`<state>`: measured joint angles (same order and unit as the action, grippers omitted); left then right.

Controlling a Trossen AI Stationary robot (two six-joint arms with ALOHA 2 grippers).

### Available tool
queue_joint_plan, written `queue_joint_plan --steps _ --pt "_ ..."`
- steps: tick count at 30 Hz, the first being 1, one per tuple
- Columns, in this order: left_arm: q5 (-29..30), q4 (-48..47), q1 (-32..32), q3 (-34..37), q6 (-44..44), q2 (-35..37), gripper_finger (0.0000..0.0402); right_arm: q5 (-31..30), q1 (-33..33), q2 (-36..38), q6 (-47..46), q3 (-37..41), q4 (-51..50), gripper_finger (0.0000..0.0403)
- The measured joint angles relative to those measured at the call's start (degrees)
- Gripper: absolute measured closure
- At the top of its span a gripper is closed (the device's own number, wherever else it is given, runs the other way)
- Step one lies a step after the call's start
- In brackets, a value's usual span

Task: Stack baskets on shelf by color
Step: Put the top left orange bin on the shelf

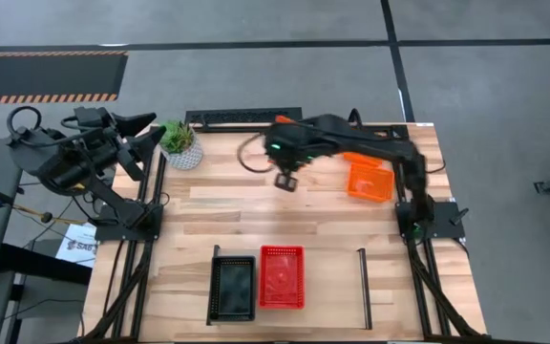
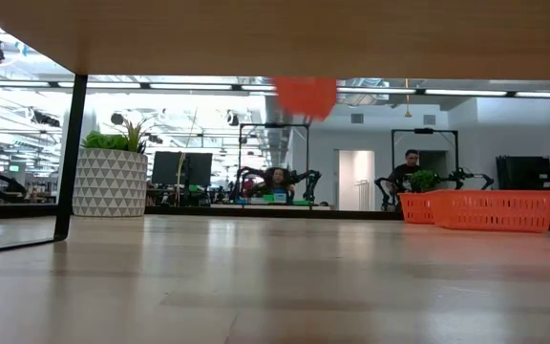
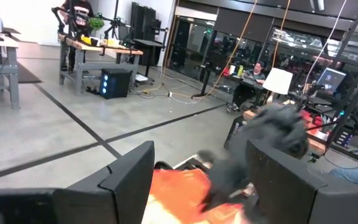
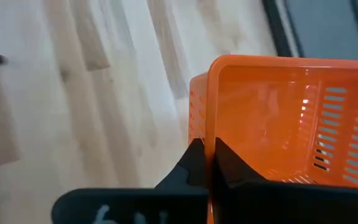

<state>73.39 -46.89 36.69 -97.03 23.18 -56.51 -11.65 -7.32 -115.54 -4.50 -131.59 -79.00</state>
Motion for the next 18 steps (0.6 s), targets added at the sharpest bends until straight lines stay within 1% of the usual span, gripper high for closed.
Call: queue_joint_plan --steps 5,9,13,16,18 --pt "-0.08 -0.04 0.0 0.0 0.0 0.36 0.016 -7.4 9.12 8.83 -14.98 -0.04 -10.92 0.0401" --pt "-0.09 -0.29 0.0 0.0 0.0 0.59 0.016 -8.09 18.13 14.08 -27.7 1.88 -10.73 0.0401" --pt "-0.09 -0.43 -0.01 0.0 0.0 0.68 0.016 -8.11 26.89 15.62 -38.83 2.74 -10.9 0.0401" --pt "-0.09 -0.43 -0.02 0.0 0.0 0.7 0.016 -9.2 32.65 15.2 -47.01 2.68 -10.97 0.0401" --pt "-0.09 -0.44 -0.02 0.0 0.0 0.68 0.016 -9.3 36.42 14.67 -50.56 2.73 -11.1 0.0401"
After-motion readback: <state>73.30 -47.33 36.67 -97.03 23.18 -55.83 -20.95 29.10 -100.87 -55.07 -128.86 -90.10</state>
